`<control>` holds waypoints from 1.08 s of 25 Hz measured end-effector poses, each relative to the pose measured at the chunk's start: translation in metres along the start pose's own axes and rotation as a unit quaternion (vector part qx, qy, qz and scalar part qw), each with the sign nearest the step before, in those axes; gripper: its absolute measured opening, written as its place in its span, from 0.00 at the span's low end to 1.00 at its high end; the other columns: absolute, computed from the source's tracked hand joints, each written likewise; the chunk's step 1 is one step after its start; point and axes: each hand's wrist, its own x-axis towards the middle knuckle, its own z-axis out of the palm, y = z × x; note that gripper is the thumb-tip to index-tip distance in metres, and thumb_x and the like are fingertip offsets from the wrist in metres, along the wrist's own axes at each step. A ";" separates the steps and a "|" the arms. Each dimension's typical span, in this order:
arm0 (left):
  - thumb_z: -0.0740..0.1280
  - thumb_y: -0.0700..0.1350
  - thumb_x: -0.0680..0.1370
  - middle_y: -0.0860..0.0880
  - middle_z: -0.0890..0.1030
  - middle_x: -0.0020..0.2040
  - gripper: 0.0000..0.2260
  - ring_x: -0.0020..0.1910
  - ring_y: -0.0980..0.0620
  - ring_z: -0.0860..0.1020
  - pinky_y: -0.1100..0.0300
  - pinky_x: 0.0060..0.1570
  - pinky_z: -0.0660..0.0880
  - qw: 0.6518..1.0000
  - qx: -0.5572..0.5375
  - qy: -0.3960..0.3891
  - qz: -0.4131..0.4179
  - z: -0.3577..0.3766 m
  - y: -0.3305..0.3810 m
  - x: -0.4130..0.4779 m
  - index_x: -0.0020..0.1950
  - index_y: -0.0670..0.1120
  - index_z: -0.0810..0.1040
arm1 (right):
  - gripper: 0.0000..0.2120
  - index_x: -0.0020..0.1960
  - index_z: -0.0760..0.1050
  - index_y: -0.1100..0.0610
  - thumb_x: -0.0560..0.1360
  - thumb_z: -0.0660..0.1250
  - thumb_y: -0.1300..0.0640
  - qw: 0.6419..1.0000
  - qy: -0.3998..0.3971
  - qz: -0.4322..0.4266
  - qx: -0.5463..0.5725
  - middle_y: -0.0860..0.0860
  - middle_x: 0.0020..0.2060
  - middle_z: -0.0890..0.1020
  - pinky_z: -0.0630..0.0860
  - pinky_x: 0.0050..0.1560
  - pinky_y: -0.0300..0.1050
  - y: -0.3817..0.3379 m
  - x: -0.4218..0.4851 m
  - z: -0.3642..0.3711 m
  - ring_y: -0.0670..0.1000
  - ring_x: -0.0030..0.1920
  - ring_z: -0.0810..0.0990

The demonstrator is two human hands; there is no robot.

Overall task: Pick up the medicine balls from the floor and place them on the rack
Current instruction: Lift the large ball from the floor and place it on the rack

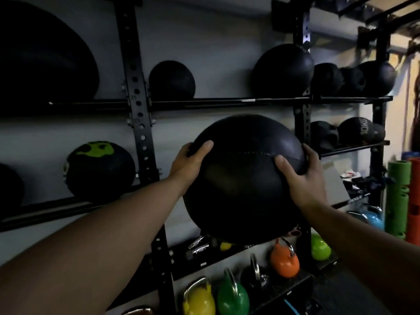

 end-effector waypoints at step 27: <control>0.72 0.75 0.68 0.56 0.78 0.67 0.40 0.66 0.53 0.76 0.63 0.59 0.71 0.977 0.162 0.115 0.081 -0.055 -0.075 0.293 0.75 0.59 0.72 | 0.46 0.70 0.76 0.45 0.61 0.68 0.18 0.977 -0.192 -0.028 0.084 0.50 0.63 0.82 0.78 0.66 0.55 0.112 0.305 0.313 0.53 0.62 0.82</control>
